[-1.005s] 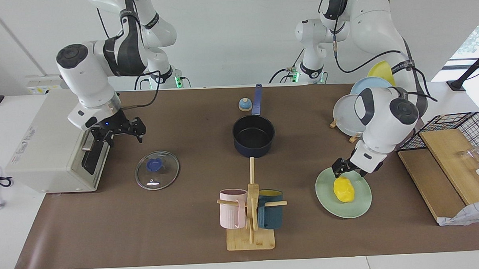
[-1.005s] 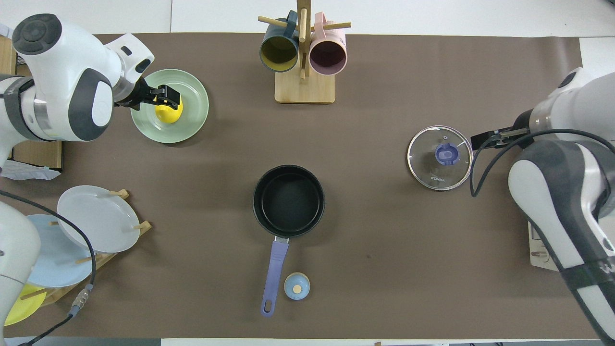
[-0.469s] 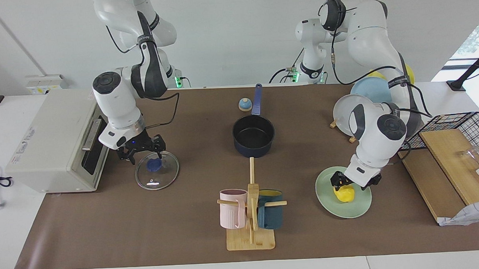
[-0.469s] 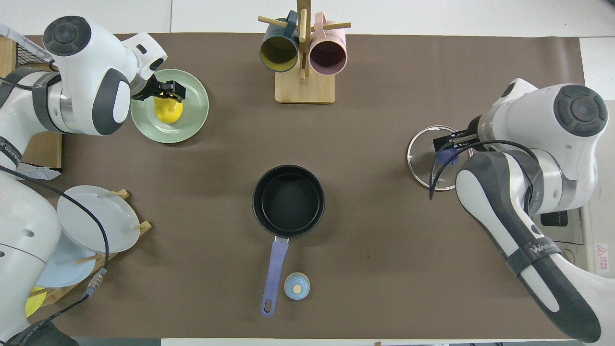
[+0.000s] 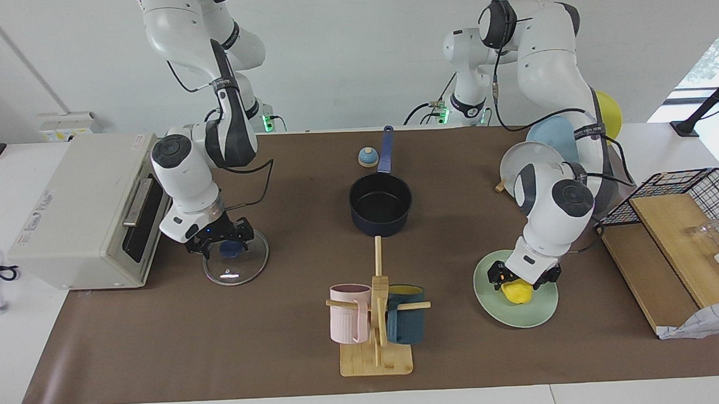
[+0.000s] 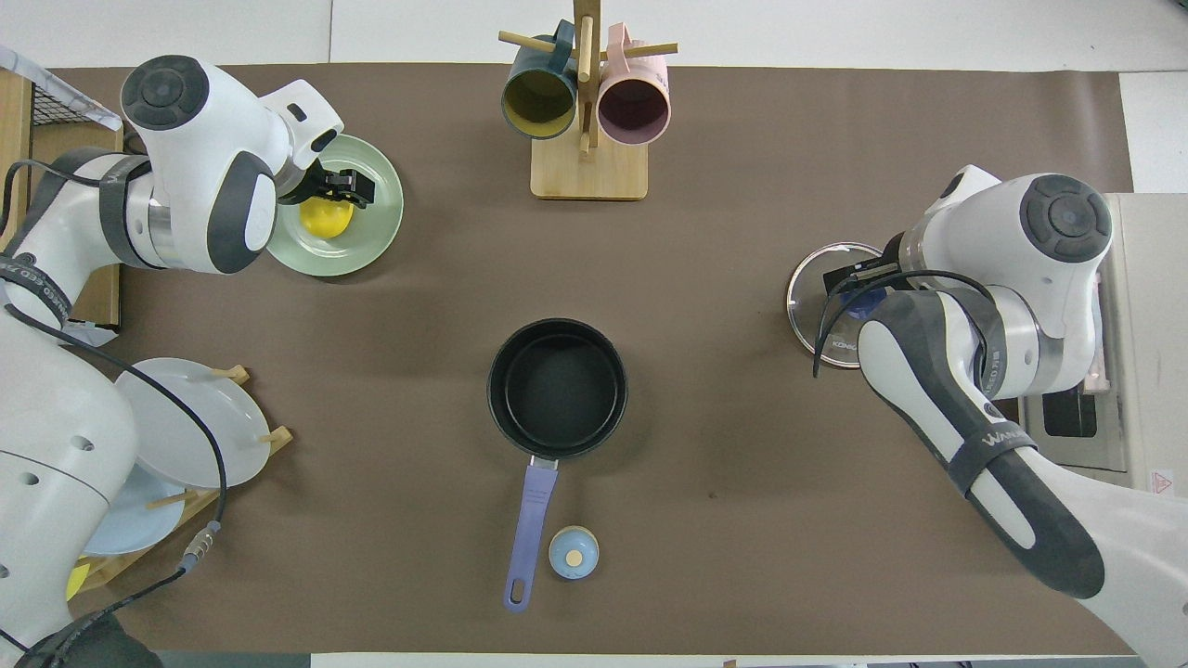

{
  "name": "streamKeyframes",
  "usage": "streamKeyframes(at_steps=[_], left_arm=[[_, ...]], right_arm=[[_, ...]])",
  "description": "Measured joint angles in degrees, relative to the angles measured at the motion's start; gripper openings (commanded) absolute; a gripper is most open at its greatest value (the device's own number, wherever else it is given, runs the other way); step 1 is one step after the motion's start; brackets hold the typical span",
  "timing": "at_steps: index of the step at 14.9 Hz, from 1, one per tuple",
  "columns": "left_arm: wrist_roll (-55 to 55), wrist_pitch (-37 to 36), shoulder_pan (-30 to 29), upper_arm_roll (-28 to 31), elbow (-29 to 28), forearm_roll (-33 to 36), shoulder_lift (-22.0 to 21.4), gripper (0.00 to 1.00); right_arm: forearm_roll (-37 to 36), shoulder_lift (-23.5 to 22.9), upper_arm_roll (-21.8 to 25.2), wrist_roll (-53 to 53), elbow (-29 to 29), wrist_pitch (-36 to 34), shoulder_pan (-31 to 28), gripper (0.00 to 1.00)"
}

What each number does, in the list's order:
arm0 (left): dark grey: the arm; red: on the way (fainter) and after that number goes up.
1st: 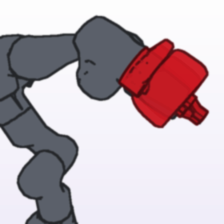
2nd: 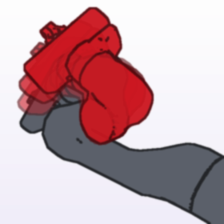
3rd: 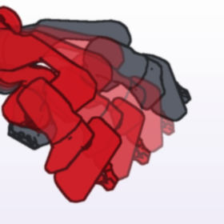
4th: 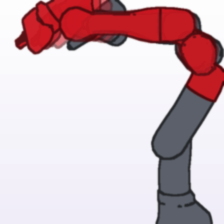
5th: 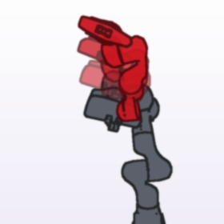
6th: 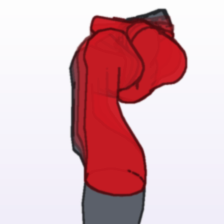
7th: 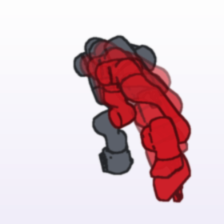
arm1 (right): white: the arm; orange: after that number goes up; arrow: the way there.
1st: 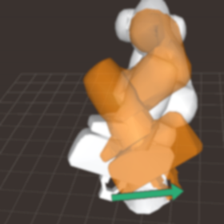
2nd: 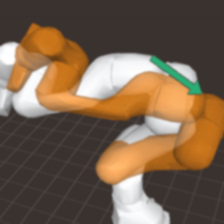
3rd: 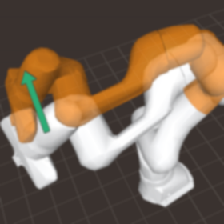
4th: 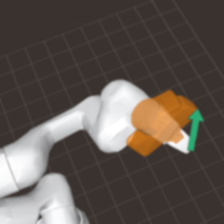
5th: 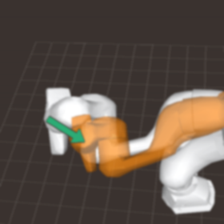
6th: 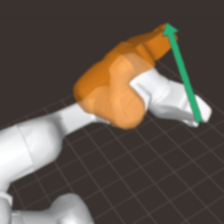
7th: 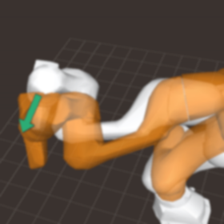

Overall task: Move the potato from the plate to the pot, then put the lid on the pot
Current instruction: 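Grasp the yellow potato with the left gripper while the right gripper grasps the lid, then carry the potato over the black saucepan with the left gripper and release it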

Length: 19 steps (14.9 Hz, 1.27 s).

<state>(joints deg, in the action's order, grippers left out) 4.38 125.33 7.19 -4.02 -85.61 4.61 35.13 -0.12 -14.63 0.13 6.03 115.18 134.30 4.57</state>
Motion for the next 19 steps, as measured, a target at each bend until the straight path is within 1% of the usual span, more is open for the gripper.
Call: streamKeyframes(at_steps=[2,3,4,5,6,7,8,11,12,13,15,17,18,19], left_arm=[[0.0,0.9,0.0,0.0,-1.0,0.5,0.0,0.99],[0.0,1.1,0.0,0.0,-1.3,0.5,0.0,0.89],[0.0,1.3,0.0,0.0,-1.5,0.5,0.0,0.72],[0.0,1.3,0.0,0.1,-1.5,0.6,0.0,0.46],[0.0,1.4,0.0,0.1,-1.5,0.6,0.0,0.26],[-0.1,1.4,0.0,0.2,-1.5,0.6,0.0,0.03],[-0.1,1.4,0.0,0.2,-1.3,0.6,-0.1,0.00],[0.3,0.8,0.0,0.2,-0.4,0.6,-0.4,0.00],[1.0,-0.2,0.0,0.2,0.5,0.6,-0.8,0.00],[1.8,-2.6,0.0,0.2,1.5,0.0,-2.2,0.00],[3.6,-10.5,0.1,-0.1,2.5,-3.1,-7.5,0.00],[8.2,-18.0,1.8,-0.4,1.8,-5.1,-14.4,0.00],[10.9,-20.9,3.6,-0.5,0.7,-6.0,-17.7,0.00],[13.8,-22.9,6.1,-0.6,-1.2,-6.9,-20.8,0.00]], right_arm=[[0.0,-0.6,0.0,0.0,0.0,0.2,0.0,1.00],[0.0,-0.6,0.0,0.0,0.0,0.2,0.1,1.00],[0.0,-0.6,-0.1,0.0,0.0,0.2,0.2,1.00],[0.0,-0.6,-0.1,0.0,0.0,0.2,0.3,1.00],[0.0,-0.6,-0.2,0.0,0.0,0.2,0.3,1.00],[0.0,-0.6,-0.2,0.0,0.2,0.2,0.3,1.00],[0.0,-0.6,-0.2,0.0,0.4,0.1,0.3,1.00],[0.0,-0.6,-0.2,0.0,0.6,-1.0,0.3,1.00],[0.0,-0.6,-0.2,0.0,0.6,-1.3,0.3,1.00],[0.0,-0.6,-0.2,0.1,0.6,-1.4,0.3,1.00],[-0.1,-0.6,-0.2,0.1,0.7,-1.4,0.3,0.89],[-0.1,-0.6,-0.2,0.1,0.7,-1.6,0.3,0.75],[-0.1,-0.6,-0.2,0.1,0.7,-1.7,0.3,0.66],[-0.1,-0.6,-0.2,0.1,0.7,-1.8,0.3,0.54]])
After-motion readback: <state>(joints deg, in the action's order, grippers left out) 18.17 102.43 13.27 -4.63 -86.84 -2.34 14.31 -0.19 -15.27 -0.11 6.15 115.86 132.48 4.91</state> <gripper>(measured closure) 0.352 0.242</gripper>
